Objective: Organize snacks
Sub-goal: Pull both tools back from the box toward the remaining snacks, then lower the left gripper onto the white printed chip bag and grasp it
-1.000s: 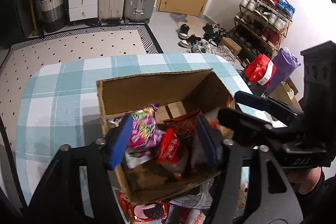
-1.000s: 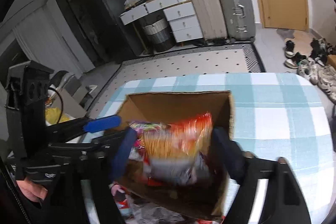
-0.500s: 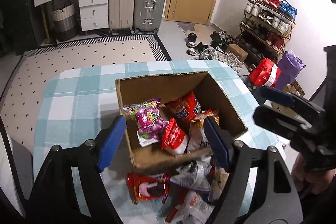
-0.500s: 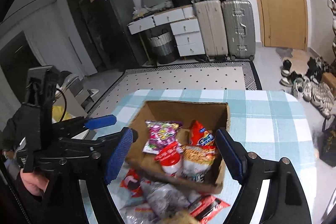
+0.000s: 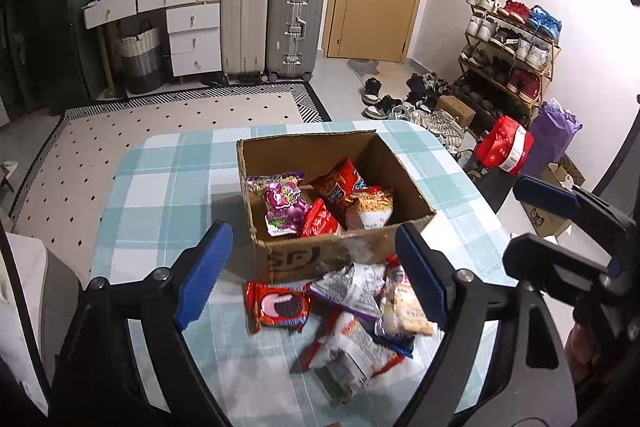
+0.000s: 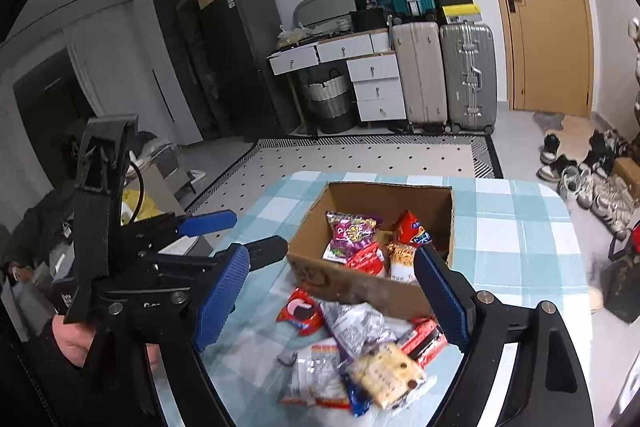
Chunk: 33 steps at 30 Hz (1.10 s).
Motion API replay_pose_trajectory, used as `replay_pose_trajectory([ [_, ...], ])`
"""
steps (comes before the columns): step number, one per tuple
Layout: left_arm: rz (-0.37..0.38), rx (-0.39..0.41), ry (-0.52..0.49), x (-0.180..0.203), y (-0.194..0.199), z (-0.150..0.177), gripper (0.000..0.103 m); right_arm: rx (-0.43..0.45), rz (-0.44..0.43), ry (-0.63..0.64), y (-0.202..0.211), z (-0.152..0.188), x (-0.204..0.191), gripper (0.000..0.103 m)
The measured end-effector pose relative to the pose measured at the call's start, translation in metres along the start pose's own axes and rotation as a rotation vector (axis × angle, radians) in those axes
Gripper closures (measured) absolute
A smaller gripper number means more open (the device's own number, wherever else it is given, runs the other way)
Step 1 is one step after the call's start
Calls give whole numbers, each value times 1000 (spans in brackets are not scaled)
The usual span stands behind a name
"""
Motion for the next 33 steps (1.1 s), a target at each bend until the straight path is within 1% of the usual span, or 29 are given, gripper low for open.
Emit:
replay_pose_trajectory([
  [4,-14,35,5,5,23,15,17,16,2,-3,19,13,-9,15],
  [9,-23,29,10,9,39,40,13,36,7,-3,39,27,-15,11],
  [13,-28,40,29,9,49,55,2,62,23,6,55,36,-19,9],
  [15,-38,51,33,9,53,60,1,75,26,5,62,42,-19,6],
  [17,-34,51,35,10,54,65,1,86,27,1,66,47,-18,6],
  [23,-42,23,55,4,46,85,1,94,32,-38,73,68,-6,5],
  [28,-35,-1,53,2,27,102,1,93,32,-78,74,81,2,3],
  [33,-21,-48,72,-1,6,125,1,91,42,-95,74,92,8,1],
])
Point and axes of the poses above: each gripper's, at about its wrist camera, not at the fingertips, and y roughly against the way its jaws point, x to its right, z to its underside, the point moved 10 cm from there along -y, roughly the way its jaws point
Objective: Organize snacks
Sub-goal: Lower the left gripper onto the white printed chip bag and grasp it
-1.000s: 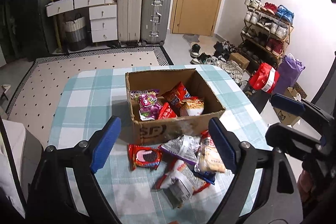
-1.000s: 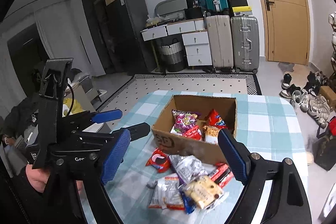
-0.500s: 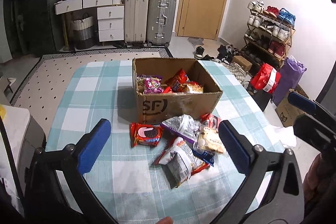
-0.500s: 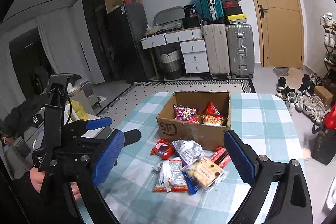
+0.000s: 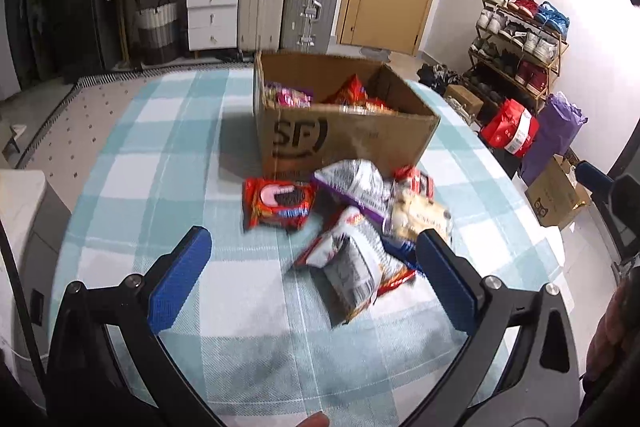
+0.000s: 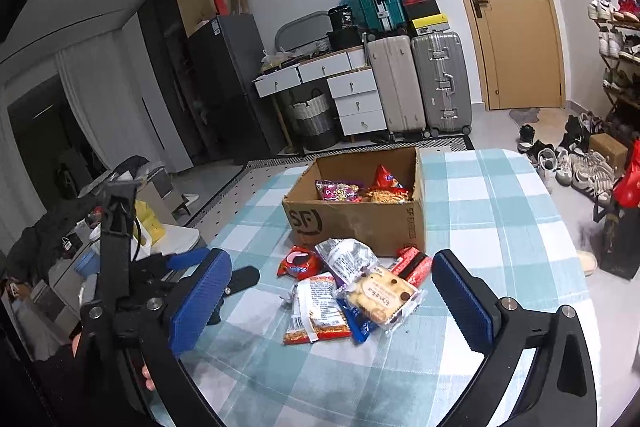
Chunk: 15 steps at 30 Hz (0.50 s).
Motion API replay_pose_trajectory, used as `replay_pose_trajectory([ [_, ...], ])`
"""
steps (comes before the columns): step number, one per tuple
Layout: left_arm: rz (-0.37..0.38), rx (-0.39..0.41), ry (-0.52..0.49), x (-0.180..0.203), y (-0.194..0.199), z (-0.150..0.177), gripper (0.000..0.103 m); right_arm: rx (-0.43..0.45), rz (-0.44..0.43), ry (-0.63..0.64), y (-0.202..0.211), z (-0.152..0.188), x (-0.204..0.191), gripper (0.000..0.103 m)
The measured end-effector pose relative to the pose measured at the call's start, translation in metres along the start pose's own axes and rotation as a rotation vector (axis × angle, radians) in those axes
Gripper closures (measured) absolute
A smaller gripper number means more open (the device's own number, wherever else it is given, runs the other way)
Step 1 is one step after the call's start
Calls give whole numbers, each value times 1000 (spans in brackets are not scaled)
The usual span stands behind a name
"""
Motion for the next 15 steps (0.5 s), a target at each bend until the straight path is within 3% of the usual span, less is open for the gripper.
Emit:
replay_pose_trajectory([
  [15,43,-101,20,0,-58,36,1,-79,19,-29,-20,43,10,1],
])
Point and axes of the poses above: each gripper's, at about its wrist camera, not at the fingertips, and y roughly against the way its jaws point, x to its right, z to its underside, the point moved 10 cm from there along -y, roughly the way its jaws point
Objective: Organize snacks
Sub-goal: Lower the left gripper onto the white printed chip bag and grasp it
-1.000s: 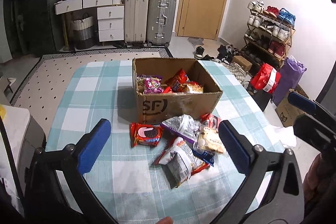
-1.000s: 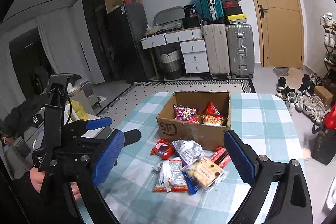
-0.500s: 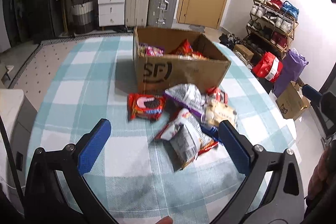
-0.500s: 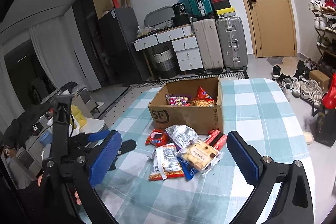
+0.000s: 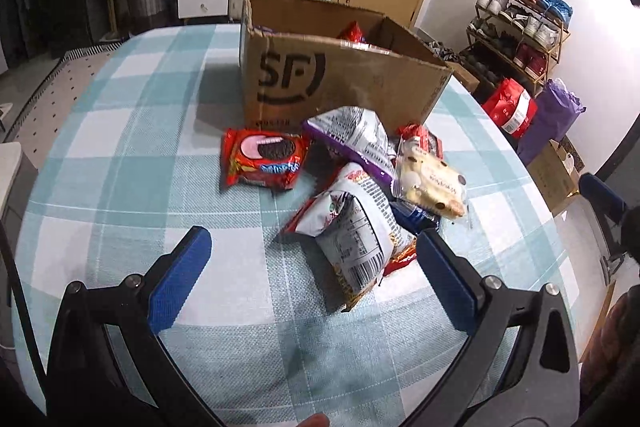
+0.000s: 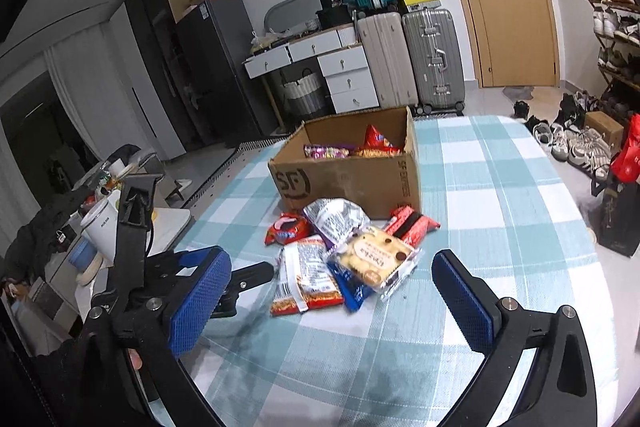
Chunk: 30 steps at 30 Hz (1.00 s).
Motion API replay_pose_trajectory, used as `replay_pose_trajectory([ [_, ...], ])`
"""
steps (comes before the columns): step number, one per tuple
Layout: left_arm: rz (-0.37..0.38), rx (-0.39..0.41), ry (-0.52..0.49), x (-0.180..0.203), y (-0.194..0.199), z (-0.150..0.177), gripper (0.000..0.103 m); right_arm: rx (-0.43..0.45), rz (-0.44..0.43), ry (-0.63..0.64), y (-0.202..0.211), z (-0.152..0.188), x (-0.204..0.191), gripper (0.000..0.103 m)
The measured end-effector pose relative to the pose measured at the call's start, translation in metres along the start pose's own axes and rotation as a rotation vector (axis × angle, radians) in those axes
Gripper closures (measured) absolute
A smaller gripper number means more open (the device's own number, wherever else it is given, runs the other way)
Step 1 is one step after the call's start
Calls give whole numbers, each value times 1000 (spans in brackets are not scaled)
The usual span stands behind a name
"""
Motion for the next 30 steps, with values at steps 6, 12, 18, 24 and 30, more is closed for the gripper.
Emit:
replay_pose_trajectory([
  [6,7,-36,4,1,-24,4,1,-34,12,-21,-13,16,12,1],
  [12,18,-63,-5,5,-45,2,1,-60,25,-58,-25,27,30,1],
  [18,32,-77,5,8,-62,-2,1,-80,25,-71,-35,35,40,1],
  [24,30,-93,-11,18,-81,-4,2,-112,30,-109,-47,45,53,1],
  [30,152,-109,-5,34,-91,-3,49,-131,18,-128,-49,50,58,1],
])
Point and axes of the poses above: each gripper's, at about its wrist camera, not at the fingertips, and y roughly against the way its jaws point, x to its right, z to its underside, the point moved 10 cm from there along -y, roughly the way its jaws point
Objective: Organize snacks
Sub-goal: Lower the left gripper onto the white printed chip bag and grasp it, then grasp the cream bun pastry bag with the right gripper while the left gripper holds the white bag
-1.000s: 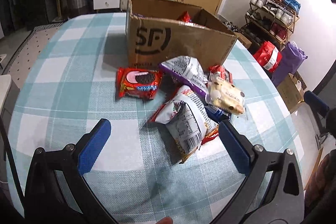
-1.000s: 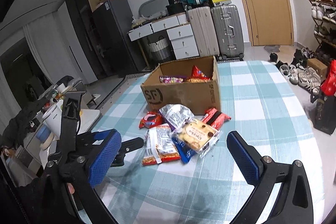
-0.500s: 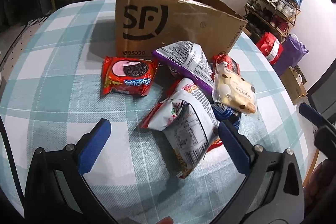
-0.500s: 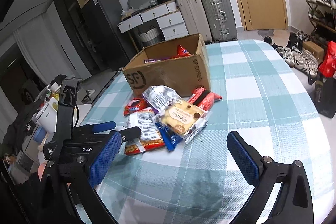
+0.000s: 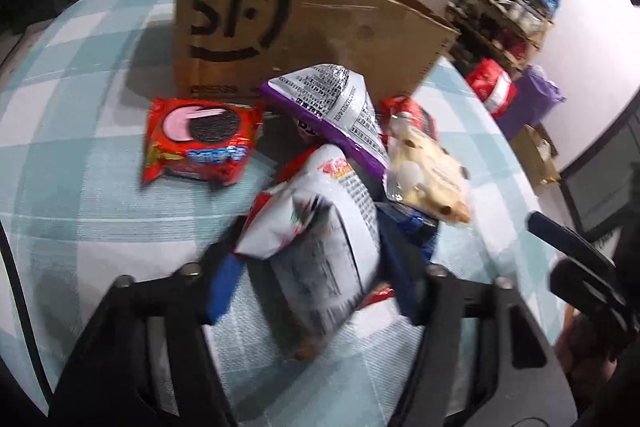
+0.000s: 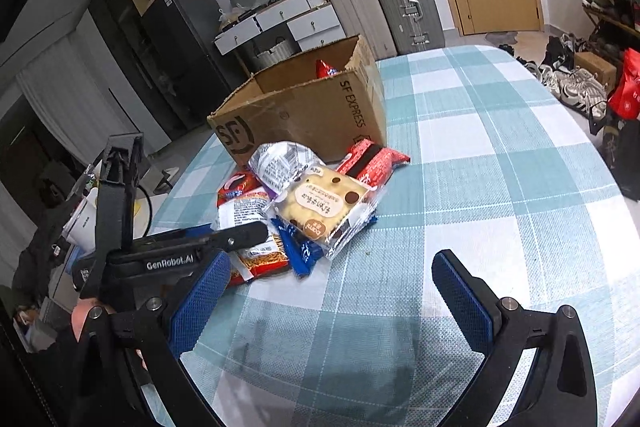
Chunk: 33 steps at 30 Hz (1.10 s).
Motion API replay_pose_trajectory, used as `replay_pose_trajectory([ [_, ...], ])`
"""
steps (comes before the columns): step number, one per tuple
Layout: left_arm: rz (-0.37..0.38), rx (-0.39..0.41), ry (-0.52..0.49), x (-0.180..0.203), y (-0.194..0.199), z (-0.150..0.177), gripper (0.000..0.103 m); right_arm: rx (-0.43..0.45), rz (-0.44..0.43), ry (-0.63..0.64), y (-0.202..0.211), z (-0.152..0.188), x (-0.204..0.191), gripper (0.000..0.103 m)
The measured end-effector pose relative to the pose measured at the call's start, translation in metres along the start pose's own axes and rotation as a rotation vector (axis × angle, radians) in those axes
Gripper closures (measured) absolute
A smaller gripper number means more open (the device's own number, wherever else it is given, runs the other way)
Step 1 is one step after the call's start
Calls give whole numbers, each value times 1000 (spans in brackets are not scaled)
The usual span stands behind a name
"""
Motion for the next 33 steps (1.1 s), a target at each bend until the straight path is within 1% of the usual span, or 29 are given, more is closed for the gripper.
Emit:
replay_pose_trajectory([
  [2,-1,10,-33,4,-1,-1,52,-15,2,-5,-3,3,2,1],
  [7,5,7,-56,11,-3,-1,54,-13,-4,-11,-3,3,0,1],
  [12,-1,11,-45,10,-3,1,54,-13,0,-18,-1,5,-1,1],
  [18,14,7,-23,1,4,8,54,-16,7,-46,1,4,2,1],
  [25,30,12,-6,-5,13,13,53,-26,15,-42,-1,6,-3,1],
  [33,46,16,18,-20,31,25,53,-73,25,-69,-24,4,-1,1],
])
Point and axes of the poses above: each gripper's, at about its wrist camera, not at the fingertips, and y roughly against the way its jaws point, x to its right, z to its underside, the point moved 10 cm from there along -y, roughly the way its jaws point
